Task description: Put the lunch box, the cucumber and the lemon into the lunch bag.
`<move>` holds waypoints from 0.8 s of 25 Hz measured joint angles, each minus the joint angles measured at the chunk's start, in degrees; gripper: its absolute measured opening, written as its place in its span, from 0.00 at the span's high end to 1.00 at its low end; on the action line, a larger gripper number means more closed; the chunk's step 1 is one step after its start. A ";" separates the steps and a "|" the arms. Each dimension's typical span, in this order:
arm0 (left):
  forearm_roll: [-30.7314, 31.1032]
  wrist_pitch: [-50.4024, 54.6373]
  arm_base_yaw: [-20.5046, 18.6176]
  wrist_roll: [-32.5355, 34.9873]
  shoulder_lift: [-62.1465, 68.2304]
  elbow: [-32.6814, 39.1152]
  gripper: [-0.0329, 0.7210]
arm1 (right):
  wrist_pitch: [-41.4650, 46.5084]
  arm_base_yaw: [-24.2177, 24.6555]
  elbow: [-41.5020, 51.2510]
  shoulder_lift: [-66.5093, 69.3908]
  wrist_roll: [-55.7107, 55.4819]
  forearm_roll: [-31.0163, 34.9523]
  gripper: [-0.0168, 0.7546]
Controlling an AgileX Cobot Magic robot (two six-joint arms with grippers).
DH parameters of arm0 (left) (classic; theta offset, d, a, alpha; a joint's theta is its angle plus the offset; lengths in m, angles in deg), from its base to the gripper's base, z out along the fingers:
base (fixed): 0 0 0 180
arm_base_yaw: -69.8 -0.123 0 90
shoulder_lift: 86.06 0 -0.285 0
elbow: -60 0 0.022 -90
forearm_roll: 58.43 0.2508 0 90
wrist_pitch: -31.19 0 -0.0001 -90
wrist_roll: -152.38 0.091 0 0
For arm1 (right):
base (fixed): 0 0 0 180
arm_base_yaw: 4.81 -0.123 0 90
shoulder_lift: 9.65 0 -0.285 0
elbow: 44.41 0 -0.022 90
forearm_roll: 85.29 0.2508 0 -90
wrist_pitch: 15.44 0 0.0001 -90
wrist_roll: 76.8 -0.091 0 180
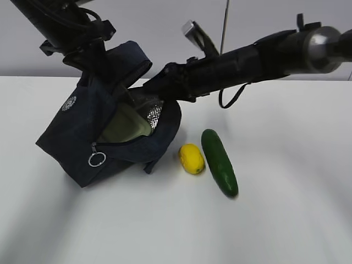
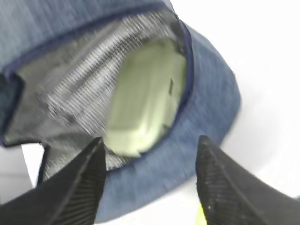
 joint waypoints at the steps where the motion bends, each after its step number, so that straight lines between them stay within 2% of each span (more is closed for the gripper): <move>1: -0.10 0.00 -0.20 0.00 0.00 0.00 0.94 | 0.83 0.93 0.00 -0.57 -0.92 -0.85 0.39; 6: -0.10 0.00 -0.30 0.11 0.00 0.00 0.94 | 4.67 4.98 0.00 -3.51 -6.03 -9.28 0.39; 14: -0.10 0.00 -0.30 0.84 0.00 0.00 0.94 | 7.38 5.49 -0.27 -8.48 -20.37 -37.00 0.39; 20: -0.10 0.00 -0.30 1.24 0.00 0.00 0.94 | 9.54 4.82 -0.27 -8.68 -31.25 -50.49 0.39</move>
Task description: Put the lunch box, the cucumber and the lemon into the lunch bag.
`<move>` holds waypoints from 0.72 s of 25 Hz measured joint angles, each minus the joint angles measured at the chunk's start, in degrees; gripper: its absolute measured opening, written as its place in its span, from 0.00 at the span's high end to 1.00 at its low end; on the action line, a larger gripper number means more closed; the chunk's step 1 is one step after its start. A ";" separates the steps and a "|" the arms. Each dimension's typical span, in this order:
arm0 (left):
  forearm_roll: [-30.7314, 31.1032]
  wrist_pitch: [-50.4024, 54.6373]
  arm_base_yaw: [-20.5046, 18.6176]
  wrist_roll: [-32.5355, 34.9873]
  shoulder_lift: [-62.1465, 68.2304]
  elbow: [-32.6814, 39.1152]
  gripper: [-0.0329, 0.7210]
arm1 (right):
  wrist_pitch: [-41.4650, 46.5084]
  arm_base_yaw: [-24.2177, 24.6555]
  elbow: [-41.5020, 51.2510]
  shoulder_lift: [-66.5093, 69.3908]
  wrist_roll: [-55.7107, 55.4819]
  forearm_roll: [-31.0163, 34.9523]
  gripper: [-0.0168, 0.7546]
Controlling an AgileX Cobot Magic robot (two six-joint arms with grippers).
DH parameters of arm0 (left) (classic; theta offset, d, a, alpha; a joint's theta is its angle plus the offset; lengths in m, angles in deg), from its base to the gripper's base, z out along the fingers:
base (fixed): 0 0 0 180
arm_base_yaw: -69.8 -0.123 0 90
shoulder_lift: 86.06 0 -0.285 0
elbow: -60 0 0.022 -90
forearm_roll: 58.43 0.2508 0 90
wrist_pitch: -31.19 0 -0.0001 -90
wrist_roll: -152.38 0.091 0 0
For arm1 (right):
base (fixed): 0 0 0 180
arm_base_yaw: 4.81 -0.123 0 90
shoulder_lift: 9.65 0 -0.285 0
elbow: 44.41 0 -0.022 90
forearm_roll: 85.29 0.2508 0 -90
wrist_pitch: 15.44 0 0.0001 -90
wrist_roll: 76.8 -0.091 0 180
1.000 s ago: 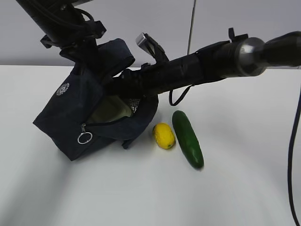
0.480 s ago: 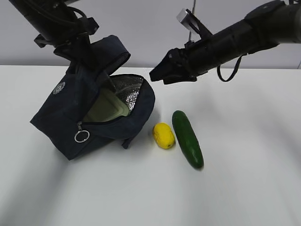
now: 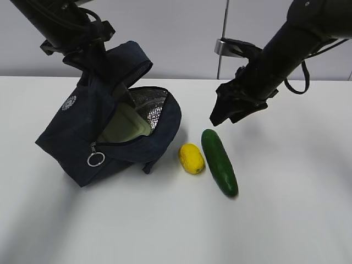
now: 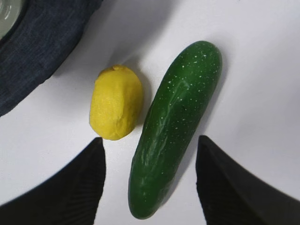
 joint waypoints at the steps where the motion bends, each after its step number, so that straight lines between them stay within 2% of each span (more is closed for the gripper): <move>1: 0.00 0.00 0.00 0.05 0.00 0.00 0.94 | 0.00 -0.43 0.00 0.00 -1.25 -1.38 0.39; 10: 0.00 0.00 0.00 0.42 0.00 0.00 0.94 | -2.12 -4.84 -0.10 0.73 -10.10 -9.59 0.39; 18: 0.00 0.00 0.00 0.47 0.00 0.00 0.94 | -4.71 -5.72 -0.10 4.95 -13.06 -10.97 0.39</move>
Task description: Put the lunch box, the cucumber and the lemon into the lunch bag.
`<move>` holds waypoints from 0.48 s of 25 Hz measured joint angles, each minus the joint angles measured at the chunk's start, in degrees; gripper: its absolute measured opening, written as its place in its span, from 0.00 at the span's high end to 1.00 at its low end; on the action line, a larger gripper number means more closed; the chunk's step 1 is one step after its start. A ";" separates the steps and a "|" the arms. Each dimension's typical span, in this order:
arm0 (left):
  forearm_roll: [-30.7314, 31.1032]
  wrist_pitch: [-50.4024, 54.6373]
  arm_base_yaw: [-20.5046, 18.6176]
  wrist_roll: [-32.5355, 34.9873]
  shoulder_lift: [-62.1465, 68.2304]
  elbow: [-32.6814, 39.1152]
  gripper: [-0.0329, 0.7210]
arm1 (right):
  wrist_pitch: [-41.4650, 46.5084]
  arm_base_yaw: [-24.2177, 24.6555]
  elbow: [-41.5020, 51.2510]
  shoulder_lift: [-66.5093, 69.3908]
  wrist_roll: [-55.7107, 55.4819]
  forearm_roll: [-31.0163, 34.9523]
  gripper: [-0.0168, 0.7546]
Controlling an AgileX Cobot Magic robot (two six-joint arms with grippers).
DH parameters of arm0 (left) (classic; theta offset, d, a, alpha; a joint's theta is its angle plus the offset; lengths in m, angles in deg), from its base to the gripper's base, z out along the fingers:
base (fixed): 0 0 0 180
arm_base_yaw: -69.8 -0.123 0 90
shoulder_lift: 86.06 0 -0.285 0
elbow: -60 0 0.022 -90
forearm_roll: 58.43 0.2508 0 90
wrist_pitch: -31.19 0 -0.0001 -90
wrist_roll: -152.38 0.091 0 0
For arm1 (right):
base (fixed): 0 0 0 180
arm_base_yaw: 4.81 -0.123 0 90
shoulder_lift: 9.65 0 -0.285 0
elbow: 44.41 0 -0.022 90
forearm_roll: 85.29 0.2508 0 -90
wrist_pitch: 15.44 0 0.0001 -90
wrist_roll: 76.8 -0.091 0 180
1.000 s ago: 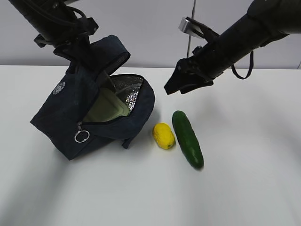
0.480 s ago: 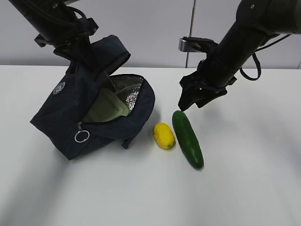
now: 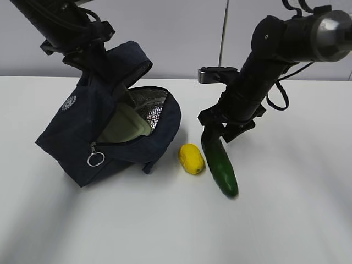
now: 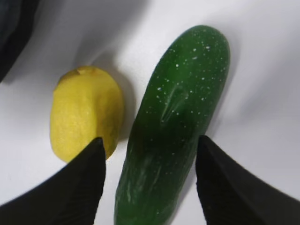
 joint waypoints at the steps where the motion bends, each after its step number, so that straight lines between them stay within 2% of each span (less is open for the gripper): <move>1: 0.00 0.00 0.00 0.00 0.00 0.00 0.94 | 0.00 0.00 0.00 0.44 -0.39 -0.16 0.39; 12: 0.00 0.00 0.00 0.08 0.00 0.00 0.94 | -2.36 0.00 0.00 4.05 -1.38 -0.28 0.39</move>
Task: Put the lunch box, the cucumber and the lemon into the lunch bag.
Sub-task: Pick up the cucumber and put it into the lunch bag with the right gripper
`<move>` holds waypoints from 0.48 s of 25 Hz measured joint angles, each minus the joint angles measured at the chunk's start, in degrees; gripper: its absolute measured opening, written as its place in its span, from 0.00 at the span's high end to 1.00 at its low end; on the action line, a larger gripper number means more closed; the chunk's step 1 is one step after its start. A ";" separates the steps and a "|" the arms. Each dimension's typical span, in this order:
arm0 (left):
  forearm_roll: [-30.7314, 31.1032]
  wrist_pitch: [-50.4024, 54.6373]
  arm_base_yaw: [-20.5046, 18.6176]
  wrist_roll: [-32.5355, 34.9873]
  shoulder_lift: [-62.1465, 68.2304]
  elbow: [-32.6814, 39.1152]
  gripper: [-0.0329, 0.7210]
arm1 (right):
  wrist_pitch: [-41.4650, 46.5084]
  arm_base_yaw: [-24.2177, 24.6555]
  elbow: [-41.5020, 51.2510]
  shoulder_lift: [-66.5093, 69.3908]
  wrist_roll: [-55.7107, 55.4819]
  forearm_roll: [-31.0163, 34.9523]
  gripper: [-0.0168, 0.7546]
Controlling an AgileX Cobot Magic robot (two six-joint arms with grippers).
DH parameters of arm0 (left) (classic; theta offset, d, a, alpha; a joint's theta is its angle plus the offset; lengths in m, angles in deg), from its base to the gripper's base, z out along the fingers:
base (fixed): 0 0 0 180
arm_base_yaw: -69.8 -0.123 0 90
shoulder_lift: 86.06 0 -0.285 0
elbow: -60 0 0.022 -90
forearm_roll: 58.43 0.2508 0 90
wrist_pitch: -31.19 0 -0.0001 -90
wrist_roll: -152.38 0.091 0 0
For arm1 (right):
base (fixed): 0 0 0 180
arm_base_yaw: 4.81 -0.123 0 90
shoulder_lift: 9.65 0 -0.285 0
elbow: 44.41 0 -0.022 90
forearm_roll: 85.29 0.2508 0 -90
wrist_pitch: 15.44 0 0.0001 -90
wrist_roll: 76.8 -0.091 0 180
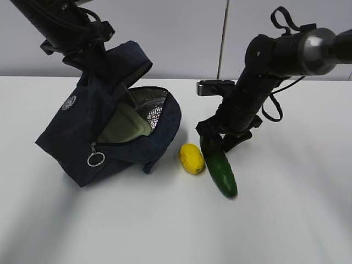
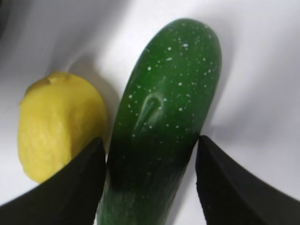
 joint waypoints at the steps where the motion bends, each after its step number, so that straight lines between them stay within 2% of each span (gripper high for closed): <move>1: 0.00 0.00 0.00 0.00 0.00 0.00 0.94 | -0.13 0.00 0.00 0.22 -0.11 0.00 0.39; 4: 0.00 0.00 0.00 0.00 0.00 0.00 0.94 | -0.23 0.00 0.00 0.99 -0.34 0.00 0.41; 12: 0.00 0.00 0.00 0.00 0.00 0.00 0.94 | 3.81 0.00 -2.72 1.69 -0.70 0.00 0.59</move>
